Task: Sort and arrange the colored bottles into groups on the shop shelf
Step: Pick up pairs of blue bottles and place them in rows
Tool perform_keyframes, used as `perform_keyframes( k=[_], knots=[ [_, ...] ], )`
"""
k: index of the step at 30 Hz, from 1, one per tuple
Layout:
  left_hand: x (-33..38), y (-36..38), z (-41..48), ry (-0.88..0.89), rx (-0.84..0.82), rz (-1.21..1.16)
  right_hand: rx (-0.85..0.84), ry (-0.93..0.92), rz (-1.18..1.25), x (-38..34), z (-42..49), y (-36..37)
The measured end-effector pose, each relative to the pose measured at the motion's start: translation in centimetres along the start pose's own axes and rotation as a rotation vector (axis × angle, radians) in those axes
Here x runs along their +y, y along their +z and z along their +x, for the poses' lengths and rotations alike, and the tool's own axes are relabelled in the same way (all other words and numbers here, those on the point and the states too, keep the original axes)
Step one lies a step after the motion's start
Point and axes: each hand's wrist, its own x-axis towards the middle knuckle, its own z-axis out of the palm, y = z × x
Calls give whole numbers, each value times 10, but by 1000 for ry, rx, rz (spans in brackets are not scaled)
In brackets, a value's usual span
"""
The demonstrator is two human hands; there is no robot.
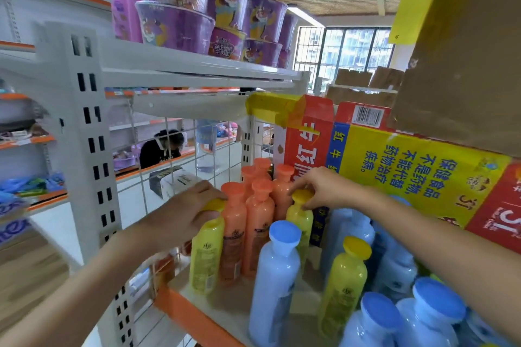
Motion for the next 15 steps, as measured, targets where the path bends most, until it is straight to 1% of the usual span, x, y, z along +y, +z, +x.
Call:
perform_keyframes(
  k=[4, 8, 12, 15],
  knots=[
    [18, -23, 15, 22, 47, -12, 80, 7, 46, -3, -6, -30],
    [35, -43, 33, 119, 140, -50, 187, 18, 117, -6, -14, -55],
    [56, -65, 59, 173, 122, -90, 301, 32, 134, -9, -25, -78],
    [70, -79, 81, 200, 175, -86, 385, 47, 130, -12, -37, -92]
  ],
)
